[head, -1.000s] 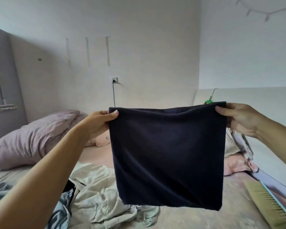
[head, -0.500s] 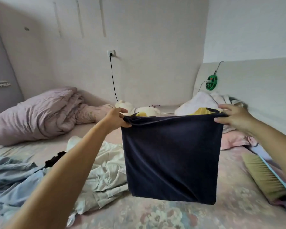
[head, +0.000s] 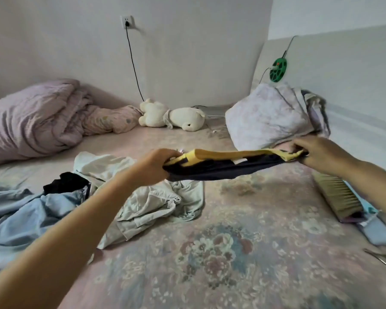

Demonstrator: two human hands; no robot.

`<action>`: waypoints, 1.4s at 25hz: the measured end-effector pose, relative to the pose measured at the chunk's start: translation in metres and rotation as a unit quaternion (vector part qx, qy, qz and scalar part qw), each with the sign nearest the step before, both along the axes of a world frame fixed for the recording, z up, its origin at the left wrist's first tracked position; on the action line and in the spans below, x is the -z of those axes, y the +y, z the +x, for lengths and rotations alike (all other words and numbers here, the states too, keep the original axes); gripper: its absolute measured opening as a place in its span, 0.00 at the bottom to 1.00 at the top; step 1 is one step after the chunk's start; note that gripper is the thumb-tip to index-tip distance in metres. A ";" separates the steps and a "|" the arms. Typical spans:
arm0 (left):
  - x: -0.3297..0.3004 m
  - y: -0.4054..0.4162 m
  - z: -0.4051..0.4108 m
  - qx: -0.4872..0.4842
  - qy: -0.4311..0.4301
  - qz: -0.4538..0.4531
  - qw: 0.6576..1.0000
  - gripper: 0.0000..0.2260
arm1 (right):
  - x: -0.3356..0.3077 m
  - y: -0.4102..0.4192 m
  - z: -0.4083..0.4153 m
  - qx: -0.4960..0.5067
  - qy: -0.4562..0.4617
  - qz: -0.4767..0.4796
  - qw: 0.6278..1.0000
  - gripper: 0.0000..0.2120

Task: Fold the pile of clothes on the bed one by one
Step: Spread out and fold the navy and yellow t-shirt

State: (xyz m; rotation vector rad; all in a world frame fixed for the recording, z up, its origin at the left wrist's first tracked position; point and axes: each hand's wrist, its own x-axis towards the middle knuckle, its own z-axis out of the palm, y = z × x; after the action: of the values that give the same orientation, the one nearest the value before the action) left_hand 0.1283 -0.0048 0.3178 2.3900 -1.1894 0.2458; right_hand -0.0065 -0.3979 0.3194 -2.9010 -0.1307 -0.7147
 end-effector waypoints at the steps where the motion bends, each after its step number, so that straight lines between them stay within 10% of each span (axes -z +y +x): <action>1: 0.032 0.002 -0.015 0.024 0.010 0.030 0.999 0.16 | 0.028 -0.001 -0.018 -0.026 0.017 -0.044 0.999 0.16; 8: 0.286 0.036 -0.132 0.112 0.069 0.251 0.959 0.45 | 0.269 0.020 -0.141 -0.093 0.211 -0.144 0.962 0.15; 14: 0.278 0.035 -0.138 0.088 0.154 0.133 0.975 0.31 | 0.250 0.016 -0.145 -0.115 0.184 -0.146 0.965 0.17; 19: 0.257 0.029 -0.148 0.176 0.248 0.237 0.923 0.30 | 0.270 -0.006 -0.150 -0.113 0.289 -0.167 0.936 0.28; 22: 0.226 0.011 -0.096 0.020 0.394 0.076 0.916 0.19 | 0.251 -0.018 -0.111 -0.094 0.297 -0.051 0.949 0.28; 26: 0.237 -0.026 0.008 -0.331 0.308 -0.106 0.886 0.16 | 0.232 0.006 0.015 0.059 0.242 0.209 0.946 0.14; 32: 0.262 -0.047 0.068 -0.420 0.416 -0.191 0.784 0.28 | 0.256 0.026 0.129 0.266 0.240 0.302 0.884 0.17; 35: 0.261 -0.054 0.072 -0.427 0.441 -0.207 0.762 0.19 | 0.262 0.023 0.147 0.338 0.206 0.378 0.837 0.15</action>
State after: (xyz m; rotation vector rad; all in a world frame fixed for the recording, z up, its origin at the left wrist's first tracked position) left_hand 0.2007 -0.0593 0.0570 2.0193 0.3877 -0.3090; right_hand 0.1404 -0.3754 0.0574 -2.1815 1.0224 -0.1099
